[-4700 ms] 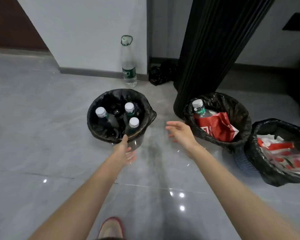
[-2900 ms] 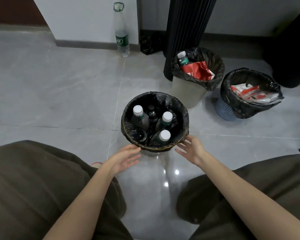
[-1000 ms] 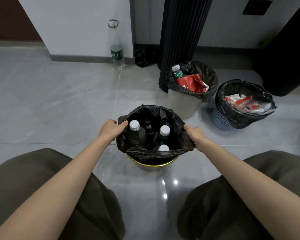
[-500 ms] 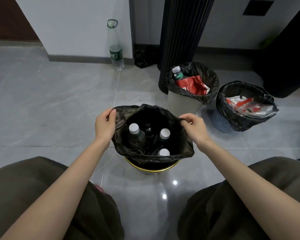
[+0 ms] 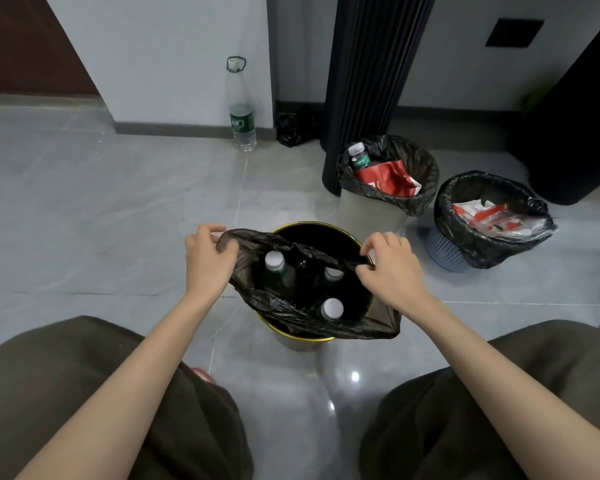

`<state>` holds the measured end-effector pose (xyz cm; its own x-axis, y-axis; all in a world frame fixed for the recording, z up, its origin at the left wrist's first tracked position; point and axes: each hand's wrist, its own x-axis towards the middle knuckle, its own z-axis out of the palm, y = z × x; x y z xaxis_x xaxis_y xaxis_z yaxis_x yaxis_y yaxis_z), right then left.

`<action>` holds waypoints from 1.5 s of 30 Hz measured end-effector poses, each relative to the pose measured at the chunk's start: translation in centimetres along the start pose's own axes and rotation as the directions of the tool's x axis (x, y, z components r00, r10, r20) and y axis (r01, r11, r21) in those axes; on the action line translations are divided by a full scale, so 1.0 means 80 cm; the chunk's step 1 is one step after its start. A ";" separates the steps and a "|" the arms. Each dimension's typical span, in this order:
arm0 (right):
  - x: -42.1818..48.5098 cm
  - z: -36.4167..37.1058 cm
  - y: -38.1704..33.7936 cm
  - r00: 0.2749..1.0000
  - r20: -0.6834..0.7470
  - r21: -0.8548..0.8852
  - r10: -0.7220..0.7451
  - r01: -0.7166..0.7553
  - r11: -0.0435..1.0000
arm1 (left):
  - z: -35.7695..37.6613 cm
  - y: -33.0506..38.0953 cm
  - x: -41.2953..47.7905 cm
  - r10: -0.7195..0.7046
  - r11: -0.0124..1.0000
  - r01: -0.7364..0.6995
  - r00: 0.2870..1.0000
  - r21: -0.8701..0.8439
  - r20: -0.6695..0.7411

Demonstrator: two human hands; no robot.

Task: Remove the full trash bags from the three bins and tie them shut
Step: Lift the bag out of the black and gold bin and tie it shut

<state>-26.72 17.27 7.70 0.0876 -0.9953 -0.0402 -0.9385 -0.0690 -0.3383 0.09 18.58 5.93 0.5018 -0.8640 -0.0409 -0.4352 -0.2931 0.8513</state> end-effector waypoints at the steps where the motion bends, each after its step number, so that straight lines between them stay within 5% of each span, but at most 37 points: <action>1: 0.003 0.003 -0.005 1.000 0.007 -0.036 -0.018 0.019 0.999 | 0.000 0.000 -0.001 0.020 1.000 -0.021 1.000 0.019 0.023; 10: 0.051 0.055 -0.009 0.992 0.119 -0.125 0.050 -0.035 0.992 | 0.010 -0.013 0.005 0.042 0.996 -0.043 0.999 0.075 0.011; 15: 0.058 0.059 -0.004 0.998 -0.032 0.069 0.059 -0.057 0.996 | 0.008 -0.010 0.012 -0.006 0.999 0.003 0.997 -0.037 -0.078; 22: 0.040 0.028 0.004 0.946 -0.321 0.374 0.036 0.092 0.923 | 0.005 -0.007 0.021 -0.191 0.950 0.137 0.966 -0.280 -0.175; 27: 0.021 0.020 -0.003 1.000 0.021 0.504 -0.001 -0.010 0.864 | 0.004 0.011 0.015 -0.223 0.891 0.208 0.975 -0.404 0.010; 31: 0.004 0.016 -0.021 0.939 0.331 0.413 -0.095 -0.053 0.909 | 0.010 0.037 -0.004 -0.130 0.910 0.234 0.945 -0.342 0.301; 34: -0.018 0.009 -0.041 0.883 0.446 0.291 -0.145 0.010 0.957 | 0.020 0.048 -0.013 -0.085 0.922 0.208 0.932 -0.327 0.352; 39: -0.055 0.039 -0.077 0.915 0.352 0.070 -0.199 0.186 0.980 | 0.026 0.052 -0.015 -0.081 0.911 0.210 0.935 -0.356 0.345; 45: -0.001 0.075 -0.041 0.979 0.191 -0.075 -0.072 0.088 0.993 | 0.017 0.043 -0.007 -0.128 0.899 0.242 0.942 -0.366 0.310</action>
<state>-21.62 17.95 3.21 0.2171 -0.9565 -0.1950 -0.9497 -0.1607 -0.2688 -2.71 17.49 8.15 0.2967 -0.9034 -0.3097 0.0038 -0.3232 0.9463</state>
